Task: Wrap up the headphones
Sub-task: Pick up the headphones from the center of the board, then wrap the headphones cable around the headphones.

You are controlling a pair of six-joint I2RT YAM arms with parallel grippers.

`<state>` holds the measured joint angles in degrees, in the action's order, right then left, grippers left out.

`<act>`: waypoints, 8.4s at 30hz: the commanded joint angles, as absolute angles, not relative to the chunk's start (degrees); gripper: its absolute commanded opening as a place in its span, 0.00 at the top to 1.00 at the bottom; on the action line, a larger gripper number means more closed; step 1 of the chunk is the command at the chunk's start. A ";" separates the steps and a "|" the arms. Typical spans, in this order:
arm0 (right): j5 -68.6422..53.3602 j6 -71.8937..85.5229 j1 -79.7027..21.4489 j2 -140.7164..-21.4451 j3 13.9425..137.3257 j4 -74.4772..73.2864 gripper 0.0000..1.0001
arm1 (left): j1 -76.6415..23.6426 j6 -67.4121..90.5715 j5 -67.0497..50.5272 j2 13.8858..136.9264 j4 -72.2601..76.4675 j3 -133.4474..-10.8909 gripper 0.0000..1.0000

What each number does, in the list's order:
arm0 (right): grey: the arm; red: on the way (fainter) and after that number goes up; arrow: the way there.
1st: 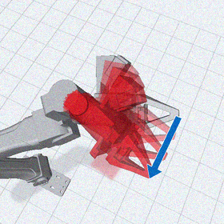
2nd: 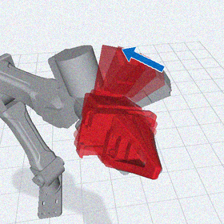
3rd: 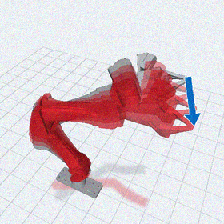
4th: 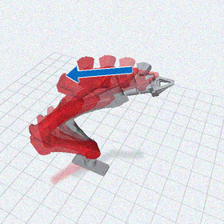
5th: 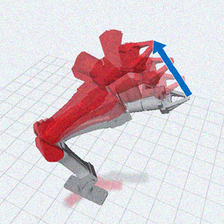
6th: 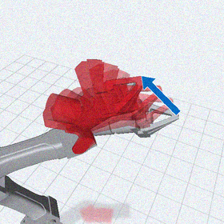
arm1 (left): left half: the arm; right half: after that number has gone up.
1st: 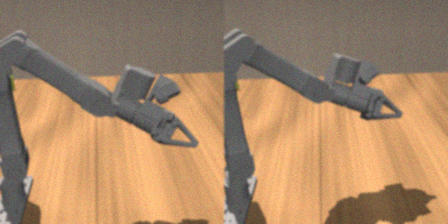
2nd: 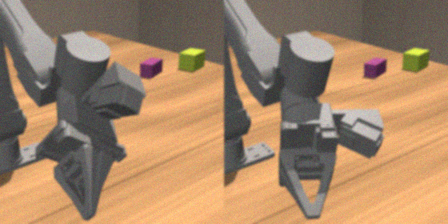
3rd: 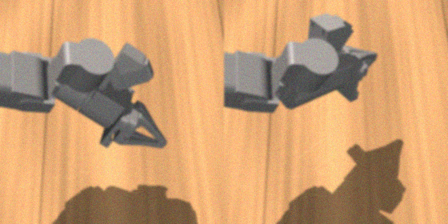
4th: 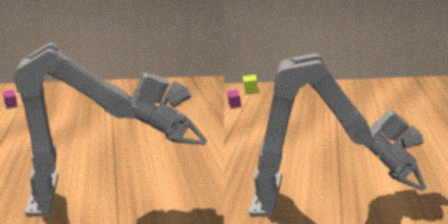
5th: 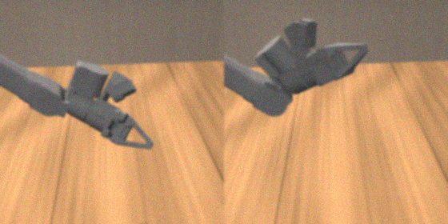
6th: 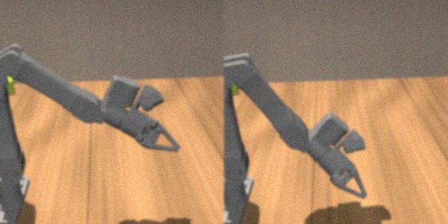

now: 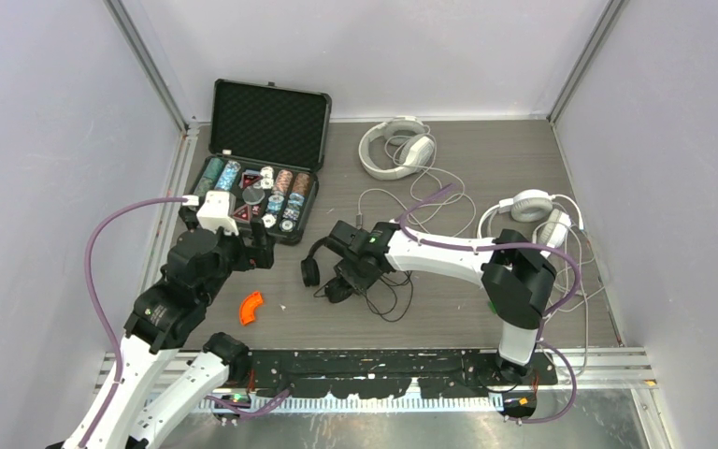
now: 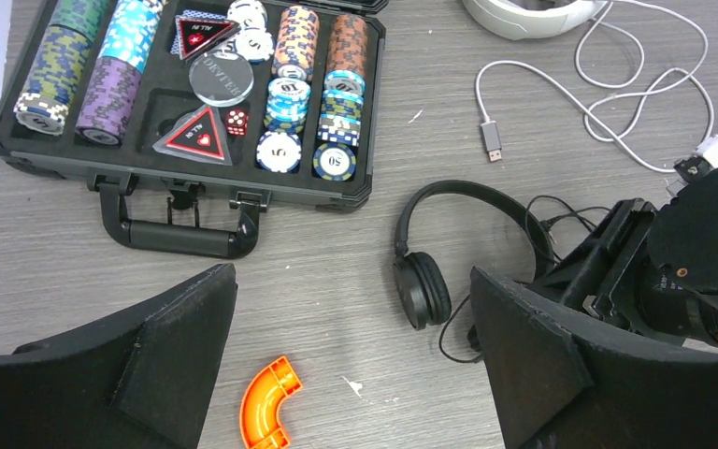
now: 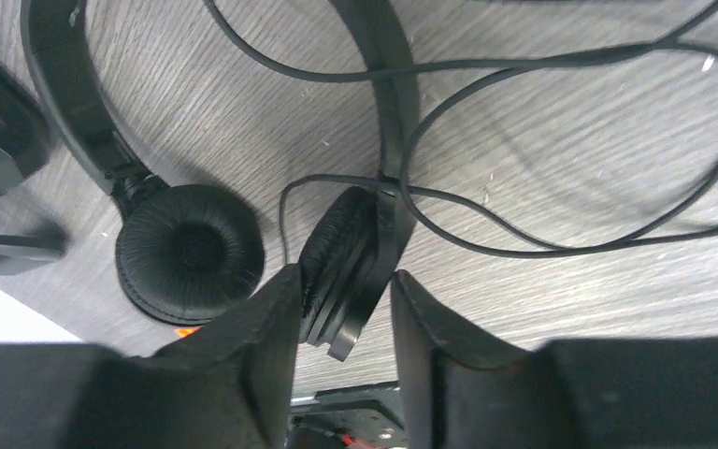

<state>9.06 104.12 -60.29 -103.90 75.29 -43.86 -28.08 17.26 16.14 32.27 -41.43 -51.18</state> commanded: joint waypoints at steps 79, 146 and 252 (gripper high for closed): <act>16.23 46.87 -61.06 -70.17 47.67 -17.57 0.75 | -34.09 3.89 -6.72 83.51 -29.53 -56.06 0.90; 15.00 20.51 -64.29 -42.80 50.64 -13.04 0.43 | -33.88 2.82 -19.91 56.82 -39.61 -59.84 1.00; 42.47 17.23 -64.30 -26.50 42.01 -17.14 1.00 | -33.90 20.60 -2.34 58.24 -47.60 -70.53 1.00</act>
<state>37.45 6.24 -64.38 -30.74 39.22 -2.79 -34.09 17.65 -1.56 57.28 -52.75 -68.97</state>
